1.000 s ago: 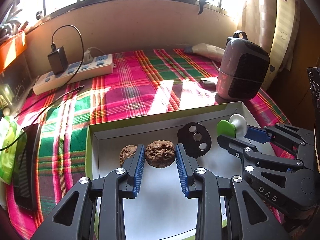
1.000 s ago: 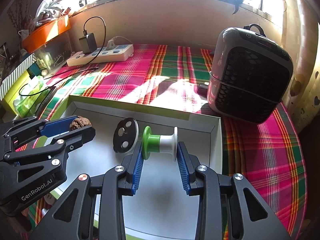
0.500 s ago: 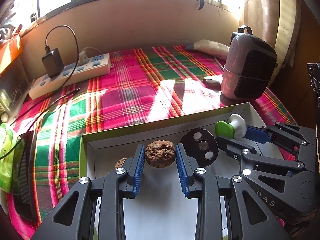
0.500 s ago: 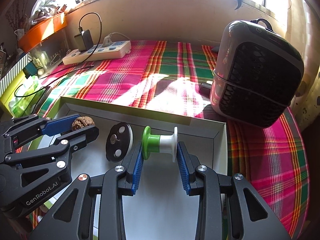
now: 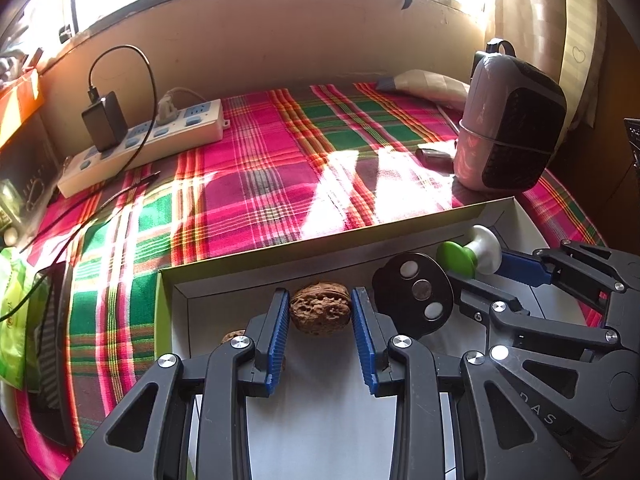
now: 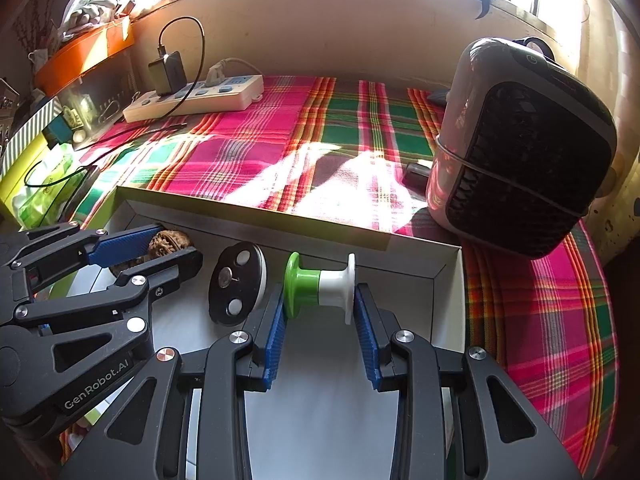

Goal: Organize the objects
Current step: 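Lower the walnut into the box with the left gripper while the right gripper holds the spool, then open both grippers to release the spool and walnut in the box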

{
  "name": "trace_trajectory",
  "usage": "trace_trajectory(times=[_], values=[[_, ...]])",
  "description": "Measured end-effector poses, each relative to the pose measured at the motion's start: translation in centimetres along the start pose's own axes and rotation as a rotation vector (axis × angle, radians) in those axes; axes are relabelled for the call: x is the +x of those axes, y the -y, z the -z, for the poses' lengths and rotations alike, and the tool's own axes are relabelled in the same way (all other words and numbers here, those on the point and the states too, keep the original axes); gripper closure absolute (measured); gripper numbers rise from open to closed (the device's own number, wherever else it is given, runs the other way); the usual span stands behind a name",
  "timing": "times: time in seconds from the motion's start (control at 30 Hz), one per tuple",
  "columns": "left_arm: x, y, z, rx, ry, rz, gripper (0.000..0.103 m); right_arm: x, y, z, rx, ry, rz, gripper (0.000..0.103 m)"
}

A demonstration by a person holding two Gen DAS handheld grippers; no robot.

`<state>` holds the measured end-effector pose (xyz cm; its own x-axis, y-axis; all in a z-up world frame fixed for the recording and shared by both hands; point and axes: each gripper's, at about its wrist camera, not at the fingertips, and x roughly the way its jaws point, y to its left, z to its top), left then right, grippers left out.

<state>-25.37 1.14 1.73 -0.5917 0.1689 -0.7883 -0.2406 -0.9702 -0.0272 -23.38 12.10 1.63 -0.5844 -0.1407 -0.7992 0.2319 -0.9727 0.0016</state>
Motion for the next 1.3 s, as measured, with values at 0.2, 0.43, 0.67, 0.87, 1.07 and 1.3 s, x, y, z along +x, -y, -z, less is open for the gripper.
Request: trace_trajectory(times=[0.2, 0.43, 0.67, 0.87, 1.07, 1.3], values=[[0.1, 0.0, 0.0, 0.000, -0.004, -0.004, 0.074, 0.0, 0.0, 0.0, -0.006, 0.005, 0.004, 0.068], [0.1, 0.0, 0.0, -0.005, -0.006, -0.008, 0.073, -0.1, -0.2, 0.2, -0.011, 0.005, 0.009, 0.068], [-0.2, -0.1, 0.1, -0.011, -0.002, -0.008, 0.072, -0.1, -0.3, 0.3, -0.004, 0.004, 0.014, 0.068], [-0.5, -0.1, 0.2, -0.013, -0.001, -0.009, 0.069, -0.4, -0.4, 0.2, -0.005, 0.015, 0.018, 0.061], [-1.0, 0.0, 0.3, -0.008, 0.003, -0.017, 0.069, -0.6, -0.4, 0.2, -0.006, 0.020, 0.021, 0.060], [-1.6, 0.0, 0.6, -0.016, 0.005, -0.019, 0.069, -1.0, -0.5, 0.5, -0.006, 0.023, 0.025, 0.058]])
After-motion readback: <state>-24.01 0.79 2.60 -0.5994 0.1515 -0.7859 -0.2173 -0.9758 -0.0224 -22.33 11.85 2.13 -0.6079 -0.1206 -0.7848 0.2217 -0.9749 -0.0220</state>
